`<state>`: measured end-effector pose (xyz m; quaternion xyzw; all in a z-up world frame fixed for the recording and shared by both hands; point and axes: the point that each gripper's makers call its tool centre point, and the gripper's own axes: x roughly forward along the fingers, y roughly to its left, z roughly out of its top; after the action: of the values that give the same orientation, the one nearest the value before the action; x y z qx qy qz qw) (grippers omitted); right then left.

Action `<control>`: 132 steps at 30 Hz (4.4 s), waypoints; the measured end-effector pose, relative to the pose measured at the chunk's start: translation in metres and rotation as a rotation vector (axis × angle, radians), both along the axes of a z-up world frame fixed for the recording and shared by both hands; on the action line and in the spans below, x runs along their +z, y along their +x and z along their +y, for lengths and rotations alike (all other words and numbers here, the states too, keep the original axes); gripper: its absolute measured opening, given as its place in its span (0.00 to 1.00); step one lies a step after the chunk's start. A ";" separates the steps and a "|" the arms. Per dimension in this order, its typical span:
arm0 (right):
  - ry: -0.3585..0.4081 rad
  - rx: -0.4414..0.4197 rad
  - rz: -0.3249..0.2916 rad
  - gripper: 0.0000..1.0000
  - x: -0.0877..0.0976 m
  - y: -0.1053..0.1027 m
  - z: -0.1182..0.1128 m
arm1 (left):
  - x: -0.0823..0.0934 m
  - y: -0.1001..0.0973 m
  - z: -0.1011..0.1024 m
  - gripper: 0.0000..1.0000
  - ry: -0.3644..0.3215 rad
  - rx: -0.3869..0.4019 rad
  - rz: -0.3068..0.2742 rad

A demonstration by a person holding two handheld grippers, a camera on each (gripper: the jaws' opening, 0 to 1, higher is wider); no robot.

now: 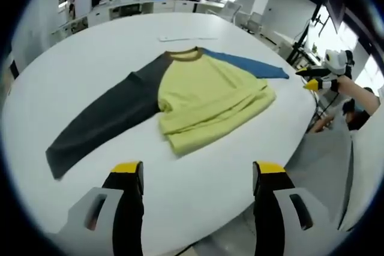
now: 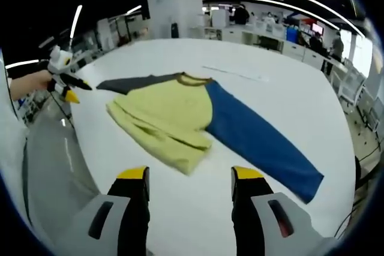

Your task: Fold the garment on the visible template until the final outline fits inside the template.

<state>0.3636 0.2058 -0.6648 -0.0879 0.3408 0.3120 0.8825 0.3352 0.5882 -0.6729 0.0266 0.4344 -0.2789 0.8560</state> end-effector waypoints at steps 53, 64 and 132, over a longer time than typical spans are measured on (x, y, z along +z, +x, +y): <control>-0.159 0.101 -0.005 0.38 -0.056 0.060 0.019 | -0.061 0.074 -0.001 0.36 0.203 -0.054 -0.078; -0.186 0.127 -0.031 0.34 -0.062 0.068 0.025 | -0.071 0.076 0.001 0.29 0.220 -0.068 -0.067; -0.224 0.082 -0.146 0.01 -0.044 0.102 0.024 | -0.032 0.105 0.009 0.00 0.203 -0.011 -0.099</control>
<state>0.4654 0.2293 -0.7086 -0.2221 0.3045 0.3005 0.8761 0.4404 0.5974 -0.7051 0.1294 0.4174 -0.2363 0.8679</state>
